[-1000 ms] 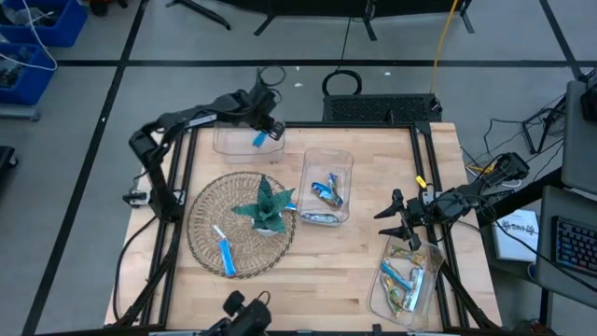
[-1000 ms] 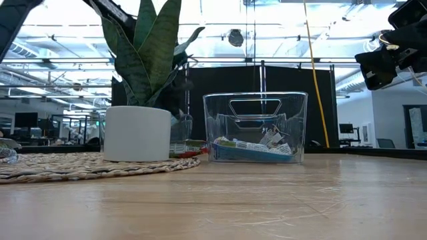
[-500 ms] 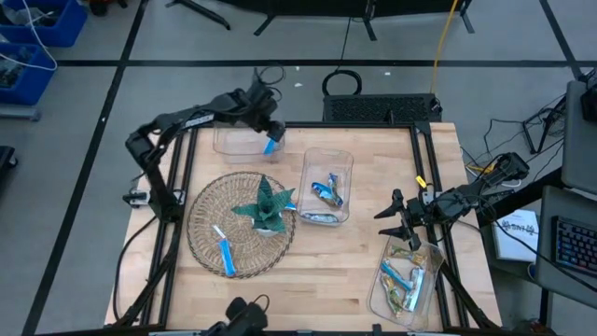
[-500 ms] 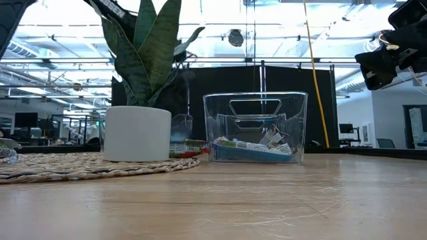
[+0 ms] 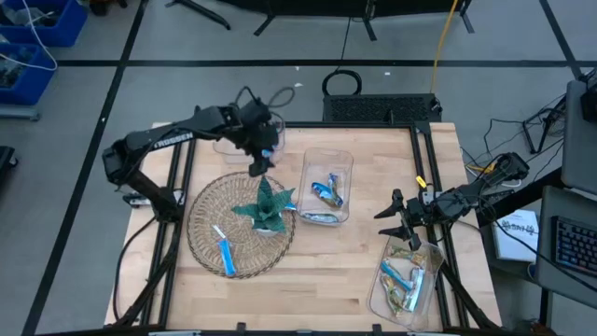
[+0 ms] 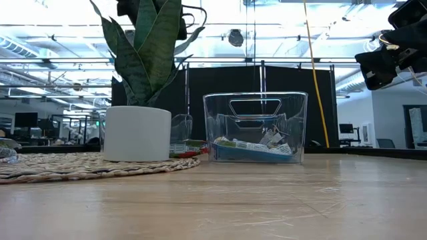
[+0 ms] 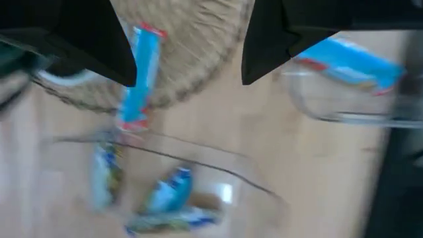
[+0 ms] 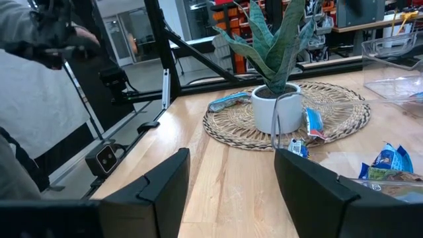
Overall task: Pick and place Granola Bars by type
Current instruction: Put the red granola bar into the top transparent bin
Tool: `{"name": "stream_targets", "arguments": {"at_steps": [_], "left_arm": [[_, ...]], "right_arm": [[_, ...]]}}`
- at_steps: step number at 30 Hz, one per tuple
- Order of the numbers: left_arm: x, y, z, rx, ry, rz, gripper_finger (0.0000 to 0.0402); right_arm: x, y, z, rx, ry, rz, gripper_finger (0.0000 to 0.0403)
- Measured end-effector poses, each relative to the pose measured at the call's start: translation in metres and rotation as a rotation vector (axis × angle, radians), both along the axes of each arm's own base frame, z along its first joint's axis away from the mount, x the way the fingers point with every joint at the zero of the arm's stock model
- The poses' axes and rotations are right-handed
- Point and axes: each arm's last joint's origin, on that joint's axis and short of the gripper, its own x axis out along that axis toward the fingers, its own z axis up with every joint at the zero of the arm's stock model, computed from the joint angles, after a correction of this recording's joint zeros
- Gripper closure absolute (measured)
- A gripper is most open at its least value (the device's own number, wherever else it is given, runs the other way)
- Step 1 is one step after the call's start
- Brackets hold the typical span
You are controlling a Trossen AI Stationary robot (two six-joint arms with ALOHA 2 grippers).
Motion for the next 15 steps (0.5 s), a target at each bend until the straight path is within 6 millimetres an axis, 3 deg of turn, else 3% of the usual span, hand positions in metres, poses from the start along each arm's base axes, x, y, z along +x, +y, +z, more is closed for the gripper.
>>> {"name": "stream_targets", "arguments": {"at_steps": [7,15], "left_arm": [[0.021,0.002,-0.024,-0.038,0.035,-0.018,0.016],[0.034,0.004,-0.054,-0.154,0.085,-0.119,0.0165]], "right_arm": [[0.0,0.0,0.0,0.0,0.0,0.0,0.0188],[0.0,0.0,0.0,0.0,0.0,0.0,0.0188]]}}
